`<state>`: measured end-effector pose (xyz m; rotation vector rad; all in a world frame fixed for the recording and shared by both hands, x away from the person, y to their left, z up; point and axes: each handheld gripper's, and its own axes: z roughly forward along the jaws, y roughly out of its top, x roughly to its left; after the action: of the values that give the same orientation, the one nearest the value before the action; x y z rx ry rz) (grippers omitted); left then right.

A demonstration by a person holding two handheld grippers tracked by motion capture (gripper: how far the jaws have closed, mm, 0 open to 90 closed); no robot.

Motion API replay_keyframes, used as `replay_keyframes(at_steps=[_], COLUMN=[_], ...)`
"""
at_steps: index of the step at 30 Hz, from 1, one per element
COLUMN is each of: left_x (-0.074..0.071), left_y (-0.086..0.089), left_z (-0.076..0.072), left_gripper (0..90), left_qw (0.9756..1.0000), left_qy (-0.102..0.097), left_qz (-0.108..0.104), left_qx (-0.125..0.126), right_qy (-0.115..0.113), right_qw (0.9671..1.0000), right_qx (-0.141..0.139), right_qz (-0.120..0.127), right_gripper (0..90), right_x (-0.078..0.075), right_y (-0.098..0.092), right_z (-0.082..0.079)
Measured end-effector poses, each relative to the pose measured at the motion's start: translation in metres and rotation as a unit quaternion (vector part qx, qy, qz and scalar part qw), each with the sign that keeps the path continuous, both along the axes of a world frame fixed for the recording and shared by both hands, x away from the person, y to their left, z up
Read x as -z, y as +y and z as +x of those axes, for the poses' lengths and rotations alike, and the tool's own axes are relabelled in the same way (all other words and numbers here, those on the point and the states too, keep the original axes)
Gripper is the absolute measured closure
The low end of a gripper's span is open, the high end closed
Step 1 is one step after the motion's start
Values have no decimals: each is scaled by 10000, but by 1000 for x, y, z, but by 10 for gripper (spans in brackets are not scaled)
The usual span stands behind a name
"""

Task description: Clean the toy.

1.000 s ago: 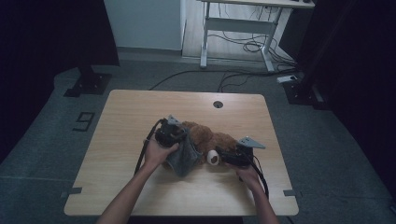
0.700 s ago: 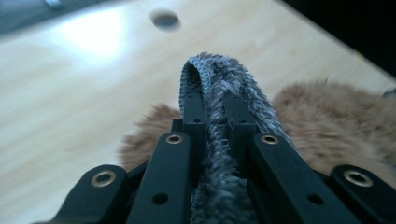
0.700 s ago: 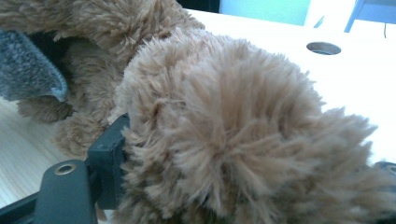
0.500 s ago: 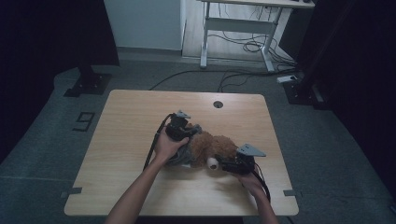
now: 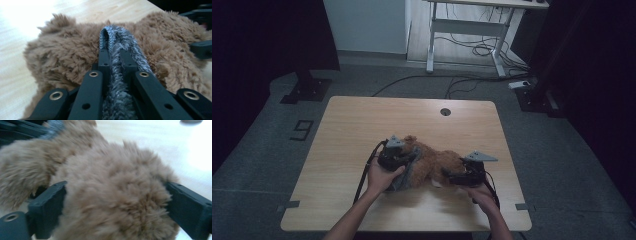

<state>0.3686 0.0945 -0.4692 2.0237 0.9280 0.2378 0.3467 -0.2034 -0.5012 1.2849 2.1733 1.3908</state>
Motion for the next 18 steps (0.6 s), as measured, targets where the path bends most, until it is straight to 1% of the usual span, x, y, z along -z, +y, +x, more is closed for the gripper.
replay_keyframes(at_steps=[2,4,5,7,9,10,14,16,18], left_x=[2,4,4,5,5,6,4,-4,-18], left_y=[4,7,7,7,7,7,7,6,1], left_z=[-6,-11,-13,-20,-24,-25,-22,-19,-16], left_gripper=[817,817,817,817,817,817,817,817,818], left_qw=[9999,9996,9996,9996,9996,9997,9999,9999,9999], left_qy=[63,182,205,186,162,129,124,111,26], left_qz=[-55,-142,-143,-40,4,15,3,8,-43], left_qx=[65,131,150,220,221,192,87,51,98], right_qy=[82,276,341,364,331,252,-9,-126,-195], right_qw=[9999,9995,9992,9991,9991,9994,9999,9999,9998], right_qx=[42,48,54,26,-12,-31,49,53,49], right_qz=[114,139,178,229,256,239,109,44,22], right_gripper=[78,75,72,72,98,116,204,253,290], right_x=[6,13,16,20,23,24,26,26,26], right_y=[-2,-5,-6,-7,-7,-6,1,3,4], right_z=[-3,-6,-9,-13,-16,-17,-20,-18,-16])
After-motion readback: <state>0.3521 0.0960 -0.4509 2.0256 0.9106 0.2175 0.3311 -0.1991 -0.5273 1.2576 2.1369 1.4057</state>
